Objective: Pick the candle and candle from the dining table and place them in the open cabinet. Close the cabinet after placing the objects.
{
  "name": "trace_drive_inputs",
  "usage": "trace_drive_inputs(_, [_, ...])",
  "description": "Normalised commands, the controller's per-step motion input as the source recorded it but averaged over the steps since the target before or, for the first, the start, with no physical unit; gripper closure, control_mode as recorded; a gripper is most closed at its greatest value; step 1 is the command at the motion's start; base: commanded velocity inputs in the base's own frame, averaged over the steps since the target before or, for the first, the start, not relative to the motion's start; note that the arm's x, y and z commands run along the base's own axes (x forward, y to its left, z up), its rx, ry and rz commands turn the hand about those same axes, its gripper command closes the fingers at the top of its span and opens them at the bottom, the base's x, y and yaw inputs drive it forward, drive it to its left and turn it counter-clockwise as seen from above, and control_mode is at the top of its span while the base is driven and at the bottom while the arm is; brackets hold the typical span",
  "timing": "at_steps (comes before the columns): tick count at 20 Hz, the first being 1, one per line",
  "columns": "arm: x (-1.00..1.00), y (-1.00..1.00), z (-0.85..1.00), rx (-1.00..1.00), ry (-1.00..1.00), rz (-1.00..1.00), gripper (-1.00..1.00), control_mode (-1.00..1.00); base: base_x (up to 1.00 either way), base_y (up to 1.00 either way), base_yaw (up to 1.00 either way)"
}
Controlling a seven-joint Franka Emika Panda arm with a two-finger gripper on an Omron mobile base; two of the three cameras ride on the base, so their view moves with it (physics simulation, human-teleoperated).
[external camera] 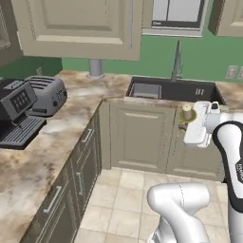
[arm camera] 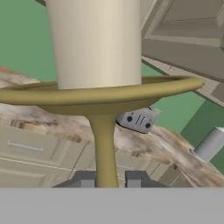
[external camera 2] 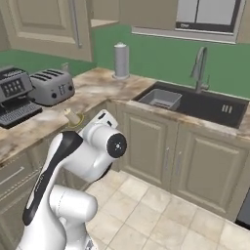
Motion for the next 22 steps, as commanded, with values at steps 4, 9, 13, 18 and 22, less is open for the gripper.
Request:
trace_drive_inputs(4, [0.0, 0.0, 0.0, 0.0, 0.0, 0.0, 1.0, 1.0, 0.5, -0.73, 0.35])
trace_drive_inputs(9, [0.0, 0.0, 0.0, 0.0, 0.0, 0.0, 1.0, 1.0, 0.52, -0.71, 0.35])
trace_drive_inputs(13, [0.0, 0.0, 0.0, 0.0, 0.0, 0.0, 1.0, 1.0, 0.52, -0.72, 0.36])
trace_drive_inputs(18, [0.0, 0.0, 0.0, 0.0, 0.0, 0.0, 1.0, 1.0, 0.53, -0.7, 0.36])
trace_drive_inputs(22, [0.0, 0.0, 0.0, 0.0, 0.0, 0.0, 1.0, 1.0, 0.57, -0.63, 0.36])
